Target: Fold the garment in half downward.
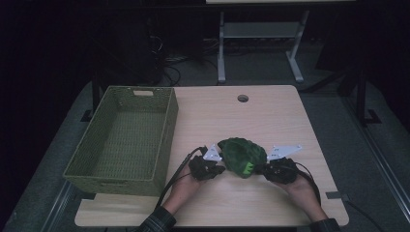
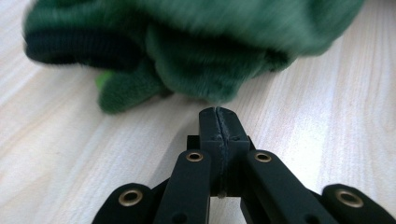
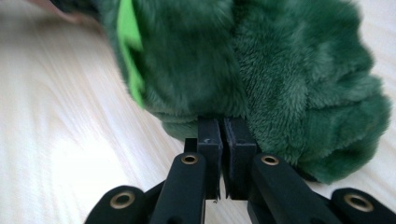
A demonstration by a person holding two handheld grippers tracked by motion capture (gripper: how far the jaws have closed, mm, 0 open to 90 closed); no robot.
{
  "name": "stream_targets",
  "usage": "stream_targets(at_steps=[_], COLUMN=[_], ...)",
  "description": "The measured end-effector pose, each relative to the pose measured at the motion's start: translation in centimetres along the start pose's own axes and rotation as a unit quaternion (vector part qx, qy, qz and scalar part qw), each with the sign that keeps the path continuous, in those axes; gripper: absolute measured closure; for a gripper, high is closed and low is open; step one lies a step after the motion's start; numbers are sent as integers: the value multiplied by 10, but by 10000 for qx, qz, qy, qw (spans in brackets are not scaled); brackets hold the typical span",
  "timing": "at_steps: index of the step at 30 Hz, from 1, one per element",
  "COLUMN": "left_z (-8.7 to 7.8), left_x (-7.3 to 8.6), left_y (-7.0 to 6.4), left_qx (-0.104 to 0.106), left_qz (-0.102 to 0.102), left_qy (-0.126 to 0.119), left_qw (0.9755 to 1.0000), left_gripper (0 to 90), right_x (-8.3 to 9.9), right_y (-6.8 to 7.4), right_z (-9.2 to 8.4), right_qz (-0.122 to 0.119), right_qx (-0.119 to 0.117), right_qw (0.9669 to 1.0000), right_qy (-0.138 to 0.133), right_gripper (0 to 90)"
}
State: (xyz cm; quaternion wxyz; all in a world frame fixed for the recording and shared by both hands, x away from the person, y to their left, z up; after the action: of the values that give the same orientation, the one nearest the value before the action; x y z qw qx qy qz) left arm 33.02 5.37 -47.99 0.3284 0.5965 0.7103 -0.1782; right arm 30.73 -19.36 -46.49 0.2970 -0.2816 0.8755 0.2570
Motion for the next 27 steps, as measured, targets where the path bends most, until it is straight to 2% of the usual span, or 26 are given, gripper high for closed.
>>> stream_targets(at_steps=[1,4,5,6,7,10,12,14,17,20,22,23,24,27], left_z=[-1,-11,-16,-26,-26,-44,-48,-54,-62,-61,-55,-55,-48,-40], left_x=[0,-5,-8,-14,-14,-24,-27,-32,-41,-52,-65,-65,-73,-79], left_y=[0,1,1,3,3,7,8,11,19,30,39,39,43,46], left_qx=[1,-88,-103,-228,-228,-345,-358,-425,-527,-606,-584,-584,-567,-510], left_qz=[41,-29,-22,-12,-12,6,-2,27,64,53,27,27,33,37], left_qy=[21,-188,-227,-349,-349,-505,-525,-578,-632,-706,-805,-805,-808,-781], left_qw=[10000,9998,9997,9991,9991,9981,9980,9974,9966,9957,9950,9950,9951,9956], left_gripper=[897,873,840,798,793,786,787,788,811,839,866,868,872,882], right_x=[1,-1,-2,-4,-4,-7,-7,-10,-15,-22,-27,-27,-28,-29], right_y=[0,0,0,2,2,6,9,12,14,10,3,3,1,0], right_z=[2,0,-1,-4,-4,-12,-16,-24,-38,-44,-38,-38,-30,-22], right_qz=[-29,-83,-121,-134,-134,-185,-183,-247,-255,-114,10,10,75,49], right_qx=[54,101,112,120,120,33,42,-8,26,88,102,102,77,51], right_qw=[10000,9999,9999,9998,9998,9994,9992,9984,9969,9956,9959,9959,9967,9975], right_qy=[35,-20,-49,-114,-114,-294,-346,-508,-743,-926,-897,-897,-802,-708], right_gripper=[865,865,864,834,834,669,654,632,666,782,877,877,895,896])
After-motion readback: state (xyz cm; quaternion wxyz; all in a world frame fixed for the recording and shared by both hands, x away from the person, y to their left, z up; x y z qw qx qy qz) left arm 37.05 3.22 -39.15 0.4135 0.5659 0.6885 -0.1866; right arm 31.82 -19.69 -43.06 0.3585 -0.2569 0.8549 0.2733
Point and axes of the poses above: each handheld gripper's, and its own axes: z roughly forward along the jaws, x roughly out of its underside, y roughly to its left, the point moved 2 cm from there along z, roughly forward along the jaws, and after that the axes turned 15 degrees about z, right-handed, at the moved point
